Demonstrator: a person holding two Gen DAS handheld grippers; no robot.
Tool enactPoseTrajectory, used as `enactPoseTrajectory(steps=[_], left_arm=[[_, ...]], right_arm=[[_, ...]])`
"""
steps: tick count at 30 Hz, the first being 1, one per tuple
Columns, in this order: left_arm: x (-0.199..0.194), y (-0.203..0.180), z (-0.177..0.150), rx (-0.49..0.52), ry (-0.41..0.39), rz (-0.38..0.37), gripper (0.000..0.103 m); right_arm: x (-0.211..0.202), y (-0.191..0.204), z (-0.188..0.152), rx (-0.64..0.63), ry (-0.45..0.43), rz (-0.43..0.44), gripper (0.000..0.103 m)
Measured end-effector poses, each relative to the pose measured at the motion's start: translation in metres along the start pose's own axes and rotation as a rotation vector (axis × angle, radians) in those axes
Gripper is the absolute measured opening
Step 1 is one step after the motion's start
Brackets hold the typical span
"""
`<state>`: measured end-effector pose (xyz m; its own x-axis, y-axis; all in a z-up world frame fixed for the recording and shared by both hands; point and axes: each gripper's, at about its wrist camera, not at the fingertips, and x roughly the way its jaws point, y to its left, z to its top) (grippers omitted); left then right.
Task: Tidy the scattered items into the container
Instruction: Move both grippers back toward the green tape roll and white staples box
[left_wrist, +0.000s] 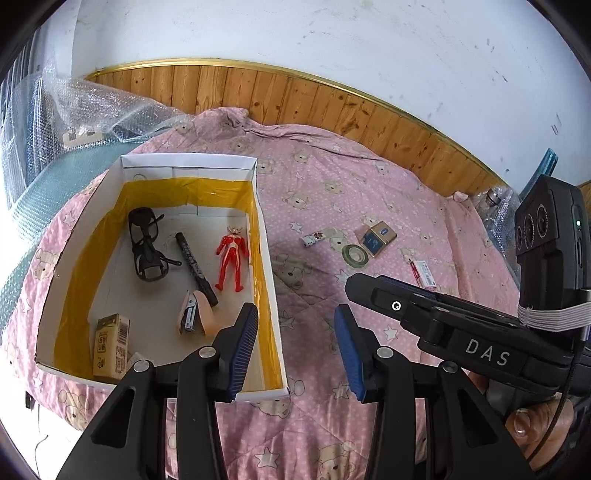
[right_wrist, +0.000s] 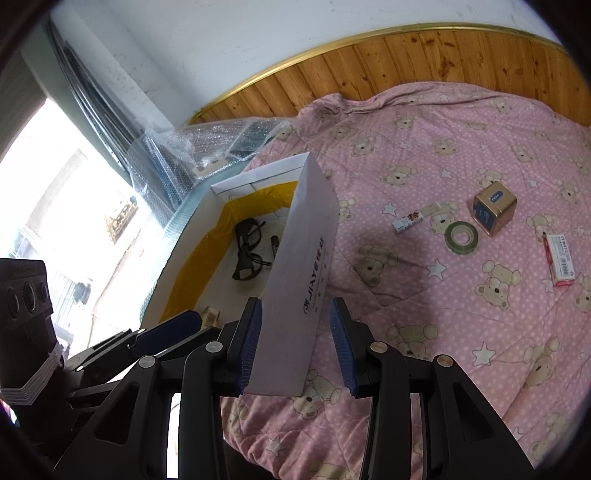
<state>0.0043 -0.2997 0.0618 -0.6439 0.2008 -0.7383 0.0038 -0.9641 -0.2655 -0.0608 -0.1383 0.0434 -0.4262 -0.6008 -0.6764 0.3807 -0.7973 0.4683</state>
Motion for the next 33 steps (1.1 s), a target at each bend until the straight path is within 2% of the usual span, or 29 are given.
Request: enactPoseTrajectory(steps=[22,33], left_arm=[[0.048,-0.068,-0.002,0.104,0.111,0.026,0.046],[0.069,-0.087,-0.001,0.119,0.148,0.029,0.046]], right_arm=[[-0.022,-0.091,-0.020,0.180,-0.019,-0.018,0.042],[-0.026,-0.127,-0.022,0.245,-0.019,-0.032,0.042]])
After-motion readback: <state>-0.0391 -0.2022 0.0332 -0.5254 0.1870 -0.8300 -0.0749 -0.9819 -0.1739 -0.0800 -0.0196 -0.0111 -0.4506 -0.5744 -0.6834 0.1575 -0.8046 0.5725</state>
